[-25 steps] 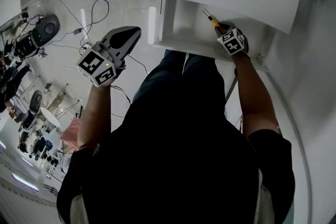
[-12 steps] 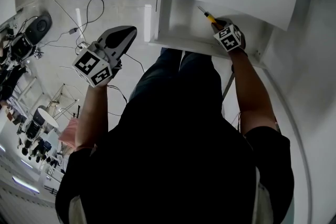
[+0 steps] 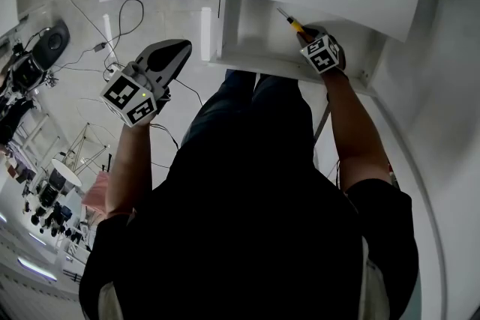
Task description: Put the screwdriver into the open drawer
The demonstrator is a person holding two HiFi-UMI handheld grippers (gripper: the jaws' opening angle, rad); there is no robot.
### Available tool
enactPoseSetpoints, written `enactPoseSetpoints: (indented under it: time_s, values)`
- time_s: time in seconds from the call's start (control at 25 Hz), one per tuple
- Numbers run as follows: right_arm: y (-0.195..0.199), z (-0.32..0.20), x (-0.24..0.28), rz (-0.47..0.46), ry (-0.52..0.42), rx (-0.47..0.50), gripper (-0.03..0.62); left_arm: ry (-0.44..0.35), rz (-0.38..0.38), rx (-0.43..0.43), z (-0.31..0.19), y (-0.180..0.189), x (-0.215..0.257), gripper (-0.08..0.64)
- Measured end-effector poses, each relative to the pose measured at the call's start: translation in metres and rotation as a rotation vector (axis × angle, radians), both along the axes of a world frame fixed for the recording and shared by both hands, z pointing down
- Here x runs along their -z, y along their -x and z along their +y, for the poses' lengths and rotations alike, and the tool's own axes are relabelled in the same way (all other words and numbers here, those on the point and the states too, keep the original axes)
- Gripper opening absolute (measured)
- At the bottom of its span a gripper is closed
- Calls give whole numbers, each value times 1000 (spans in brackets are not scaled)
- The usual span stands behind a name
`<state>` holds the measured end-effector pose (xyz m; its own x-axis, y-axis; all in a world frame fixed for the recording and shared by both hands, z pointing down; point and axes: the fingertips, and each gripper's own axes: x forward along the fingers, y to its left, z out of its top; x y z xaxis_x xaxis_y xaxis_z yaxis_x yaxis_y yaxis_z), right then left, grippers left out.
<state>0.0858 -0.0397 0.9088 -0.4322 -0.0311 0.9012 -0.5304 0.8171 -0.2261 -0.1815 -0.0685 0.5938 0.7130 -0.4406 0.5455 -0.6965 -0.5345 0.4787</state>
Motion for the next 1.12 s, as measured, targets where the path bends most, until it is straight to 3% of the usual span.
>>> enactPoseSetpoints:
  time_s: [0.48,0.72,1.12]
  values:
    - [-2,-1,-3,14,15,3,86,-12,23,-29,5,1,5,15]
    - [2,0,1,13,28,-12,121,-29,26,-25,9,9,12,15]
    - [9,-6,26,11,-14,3,140,-83,25,-32,12,9,32,15]
